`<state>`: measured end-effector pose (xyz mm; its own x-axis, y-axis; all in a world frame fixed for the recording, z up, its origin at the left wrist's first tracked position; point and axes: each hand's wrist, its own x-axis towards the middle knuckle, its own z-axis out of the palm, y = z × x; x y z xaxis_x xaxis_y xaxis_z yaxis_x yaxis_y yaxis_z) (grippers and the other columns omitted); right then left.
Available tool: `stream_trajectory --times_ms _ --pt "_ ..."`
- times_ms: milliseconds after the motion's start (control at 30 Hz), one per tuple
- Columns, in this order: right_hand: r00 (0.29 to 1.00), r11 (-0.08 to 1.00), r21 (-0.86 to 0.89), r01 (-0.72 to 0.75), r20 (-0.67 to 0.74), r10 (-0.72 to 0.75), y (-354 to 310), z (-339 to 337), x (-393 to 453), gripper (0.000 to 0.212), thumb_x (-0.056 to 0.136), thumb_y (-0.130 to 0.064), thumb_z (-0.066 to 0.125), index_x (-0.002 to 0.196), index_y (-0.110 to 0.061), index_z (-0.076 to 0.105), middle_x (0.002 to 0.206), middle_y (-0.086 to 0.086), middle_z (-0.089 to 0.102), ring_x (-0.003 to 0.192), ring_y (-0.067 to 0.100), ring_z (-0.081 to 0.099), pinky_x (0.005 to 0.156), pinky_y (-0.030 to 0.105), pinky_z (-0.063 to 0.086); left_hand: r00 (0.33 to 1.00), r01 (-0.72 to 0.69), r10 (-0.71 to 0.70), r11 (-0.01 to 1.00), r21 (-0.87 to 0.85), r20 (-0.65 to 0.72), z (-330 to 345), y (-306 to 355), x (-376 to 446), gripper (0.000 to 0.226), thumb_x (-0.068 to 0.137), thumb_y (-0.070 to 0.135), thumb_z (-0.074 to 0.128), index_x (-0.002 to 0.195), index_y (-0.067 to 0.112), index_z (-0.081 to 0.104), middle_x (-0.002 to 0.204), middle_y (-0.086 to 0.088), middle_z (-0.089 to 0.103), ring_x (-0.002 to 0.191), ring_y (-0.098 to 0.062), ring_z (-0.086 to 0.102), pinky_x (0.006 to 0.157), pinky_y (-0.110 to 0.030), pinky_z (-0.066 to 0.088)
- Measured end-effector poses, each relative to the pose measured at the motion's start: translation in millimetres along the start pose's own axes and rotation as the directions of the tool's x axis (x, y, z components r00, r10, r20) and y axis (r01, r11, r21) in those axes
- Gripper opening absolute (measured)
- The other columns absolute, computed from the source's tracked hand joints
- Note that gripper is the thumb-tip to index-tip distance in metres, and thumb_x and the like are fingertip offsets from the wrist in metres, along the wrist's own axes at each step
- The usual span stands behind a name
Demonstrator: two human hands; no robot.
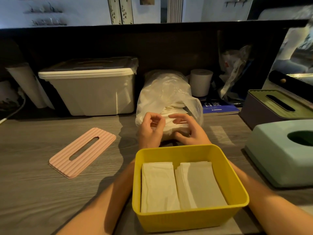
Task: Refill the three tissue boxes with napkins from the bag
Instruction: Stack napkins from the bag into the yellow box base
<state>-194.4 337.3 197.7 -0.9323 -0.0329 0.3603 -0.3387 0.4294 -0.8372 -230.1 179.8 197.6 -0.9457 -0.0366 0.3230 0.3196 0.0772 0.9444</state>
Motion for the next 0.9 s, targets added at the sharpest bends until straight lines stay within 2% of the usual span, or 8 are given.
stream_trajectory --times_ms 67,200,267,467,633,733,833,900 --pt "0.999 0.999 0.000 -0.033 -0.016 0.033 3 2 2 0.058 0.089 -0.009 0.071 0.130 -0.044 0.053 0.130 -0.005 0.059 0.125 0.006 0.054 0.109 0.040 0.048 0.999 0.043 -0.043 0.999 0.002 0.008 1 0 1 0.008 0.097 0.025 0.065 0.103 0.020 0.062 0.096 0.010 0.064 0.088 -0.001 0.060 0.074 -0.015 0.048" --pt "0.997 0.999 0.045 0.004 -0.073 -0.001 2 6 4 0.058 0.093 -0.004 0.068 0.142 -0.028 0.050 0.140 -0.013 0.057 0.133 0.004 0.050 0.114 0.039 0.044 0.999 0.051 -0.052 0.997 -0.057 -0.015 4 4 6 0.010 0.099 0.024 0.062 0.103 0.014 0.062 0.095 0.007 0.064 0.082 0.006 0.058 0.070 -0.007 0.044" --pt "0.997 0.999 0.026 0.029 -0.077 -0.027 3 8 5 0.056 0.094 0.000 0.065 0.142 -0.025 0.051 0.143 -0.013 0.055 0.138 0.003 0.046 0.119 0.040 0.039 0.998 0.050 -0.052 0.995 -0.085 -0.024 6 4 8 0.017 0.100 0.029 0.061 0.102 0.013 0.063 0.096 0.003 0.065 0.087 0.000 0.060 0.075 -0.014 0.045" --pt "0.999 0.999 -0.019 -0.034 -0.030 0.033 2 14 6 0.064 0.091 -0.009 0.069 0.143 -0.039 0.047 0.149 -0.012 0.050 0.140 0.013 0.045 0.115 0.051 0.042 0.993 0.110 -0.114 0.990 -0.083 -0.039 7 2 10 0.011 0.101 0.031 0.059 0.102 0.020 0.061 0.098 0.008 0.062 0.095 -0.009 0.058 0.076 -0.021 0.046" --pt "1.000 0.998 0.063 -0.016 -0.015 0.017 -5 12 6 0.064 0.087 -0.011 0.066 0.143 -0.035 0.047 0.148 -0.011 0.050 0.139 0.012 0.045 0.115 0.047 0.044 0.987 0.143 -0.150 0.983 -0.112 -0.057 6 3 14 0.005 0.098 0.023 0.062 0.101 0.019 0.060 0.097 0.006 0.062 0.094 -0.009 0.059 0.077 -0.021 0.047" --pt "1.000 1.000 0.004 0.002 -0.006 -0.002 -6 12 6 0.062 0.082 -0.021 0.062 0.140 -0.040 0.049 0.149 -0.007 0.049 0.140 0.011 0.043 0.117 0.042 0.039 0.990 0.115 -0.123 0.987 -0.112 -0.066 6 2 15 0.013 0.099 0.024 0.061 0.107 0.013 0.061 0.097 0.003 0.063 0.092 -0.009 0.059 0.073 -0.016 0.045" --pt "1.000 0.997 -0.072 -0.004 -0.001 0.004 -3 12 7 0.059 0.088 -0.015 0.066 0.139 -0.040 0.052 0.146 0.001 0.049 0.137 0.014 0.043 0.116 0.043 0.039 0.993 0.095 -0.099 0.994 -0.063 -0.066 6 -1 16 0.019 0.099 0.036 0.061 0.104 0.018 0.060 0.100 0.005 0.064 0.095 -0.010 0.060 0.078 -0.020 0.047" --pt "1.000 0.993 -0.117 -0.009 0.016 0.011 1 11 8 0.061 0.091 -0.010 0.068 0.141 -0.041 0.051 0.147 0.001 0.048 0.137 0.016 0.044 0.115 0.044 0.041 0.992 0.120 -0.120 0.993 -0.007 -0.049 6 -2 16 0.015 0.099 0.034 0.061 0.105 0.021 0.059 0.101 0.008 0.062 0.098 -0.010 0.059 0.078 -0.022 0.046"
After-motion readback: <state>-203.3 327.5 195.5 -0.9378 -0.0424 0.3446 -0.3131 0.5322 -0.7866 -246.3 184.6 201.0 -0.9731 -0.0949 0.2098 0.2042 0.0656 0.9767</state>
